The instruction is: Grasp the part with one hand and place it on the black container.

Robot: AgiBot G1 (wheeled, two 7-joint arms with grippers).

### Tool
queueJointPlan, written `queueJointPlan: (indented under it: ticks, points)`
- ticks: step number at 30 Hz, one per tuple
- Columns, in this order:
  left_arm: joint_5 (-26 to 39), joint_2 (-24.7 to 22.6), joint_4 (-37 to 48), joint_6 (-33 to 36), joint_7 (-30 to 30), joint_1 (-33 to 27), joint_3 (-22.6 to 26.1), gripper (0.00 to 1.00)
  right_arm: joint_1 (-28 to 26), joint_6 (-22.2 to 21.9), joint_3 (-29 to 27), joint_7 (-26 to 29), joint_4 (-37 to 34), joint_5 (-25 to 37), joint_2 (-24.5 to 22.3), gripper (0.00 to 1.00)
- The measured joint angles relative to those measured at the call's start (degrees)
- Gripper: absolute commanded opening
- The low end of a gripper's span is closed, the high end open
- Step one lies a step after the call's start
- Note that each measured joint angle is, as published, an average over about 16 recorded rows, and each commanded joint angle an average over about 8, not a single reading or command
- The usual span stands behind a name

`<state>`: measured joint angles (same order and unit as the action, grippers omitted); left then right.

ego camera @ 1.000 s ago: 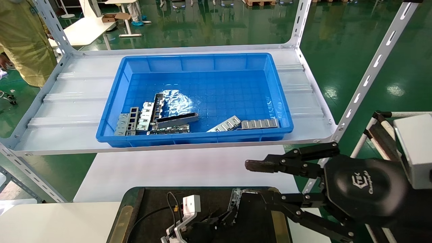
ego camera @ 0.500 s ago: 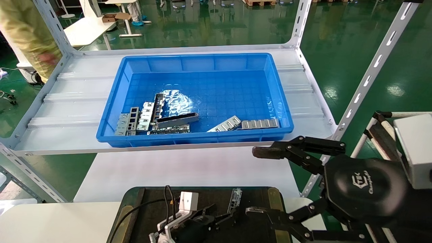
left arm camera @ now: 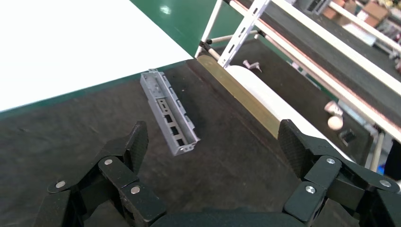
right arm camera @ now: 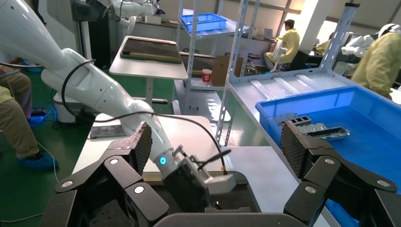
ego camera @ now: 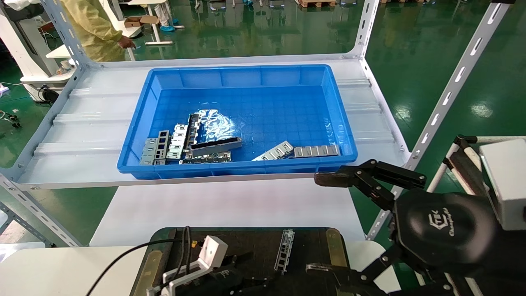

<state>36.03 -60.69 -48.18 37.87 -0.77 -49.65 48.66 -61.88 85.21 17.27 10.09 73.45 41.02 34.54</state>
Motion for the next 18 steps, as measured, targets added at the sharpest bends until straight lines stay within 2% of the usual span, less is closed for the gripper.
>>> queueJointPlan:
  ticks: [18]
  points:
    - [0.0, 9.6, -2.6, 11.5, -3.9, -1.9, -1.7, 1.00, 0.0, 0.0, 0.1, 0.0, 0.0, 0.0, 0.0, 1.00]
